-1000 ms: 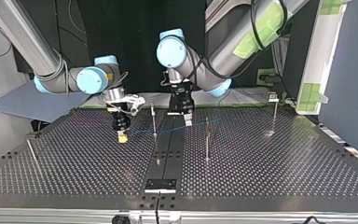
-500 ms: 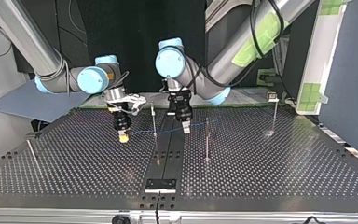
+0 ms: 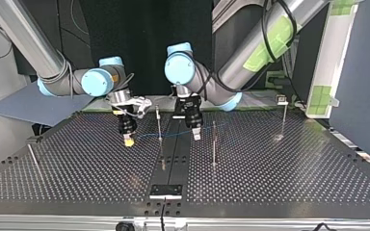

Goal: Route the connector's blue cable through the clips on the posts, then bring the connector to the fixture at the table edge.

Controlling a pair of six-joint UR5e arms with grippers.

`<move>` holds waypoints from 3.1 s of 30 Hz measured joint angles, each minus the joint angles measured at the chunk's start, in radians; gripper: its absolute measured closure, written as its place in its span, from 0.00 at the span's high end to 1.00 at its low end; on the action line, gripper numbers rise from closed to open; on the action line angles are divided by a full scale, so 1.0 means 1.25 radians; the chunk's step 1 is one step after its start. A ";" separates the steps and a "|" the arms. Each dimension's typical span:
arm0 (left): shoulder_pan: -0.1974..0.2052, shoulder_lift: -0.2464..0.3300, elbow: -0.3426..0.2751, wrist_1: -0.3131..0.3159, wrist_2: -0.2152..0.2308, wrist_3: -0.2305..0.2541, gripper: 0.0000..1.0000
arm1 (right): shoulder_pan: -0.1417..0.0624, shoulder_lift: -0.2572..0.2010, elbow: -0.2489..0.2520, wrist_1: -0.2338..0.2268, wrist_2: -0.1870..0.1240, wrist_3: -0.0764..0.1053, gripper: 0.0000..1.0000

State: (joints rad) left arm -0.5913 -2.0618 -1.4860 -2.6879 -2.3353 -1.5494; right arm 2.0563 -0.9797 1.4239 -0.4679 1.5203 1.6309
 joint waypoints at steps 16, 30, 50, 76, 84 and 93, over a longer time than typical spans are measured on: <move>0.010 0.000 0.000 0.019 -0.005 0.026 1.00 | 0.000 0.000 0.000 0.040 -0.001 0.000 0.00; 0.003 0.000 0.000 0.030 0.013 0.043 0.86 | 0.000 0.000 0.000 0.049 -0.002 0.000 0.00; -0.001 0.000 0.000 0.037 0.000 0.070 0.00 | -0.003 0.000 0.002 0.048 -0.002 0.000 0.00; -0.013 0.000 -0.041 -0.014 0.064 0.052 0.00 | 0.000 0.000 0.005 0.078 0.003 -0.006 0.00; -0.013 0.000 -0.088 0.028 0.086 0.035 0.00 | 0.001 0.000 0.035 0.066 0.007 -0.008 0.00; -0.016 0.000 -0.118 0.046 0.089 0.026 0.00 | 0.006 -0.001 0.042 0.066 0.007 -0.014 0.00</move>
State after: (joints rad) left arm -0.6115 -2.0622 -1.6340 -2.6308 -2.2235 -1.5168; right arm 2.0633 -0.9807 1.4767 -0.3852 1.5289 1.6135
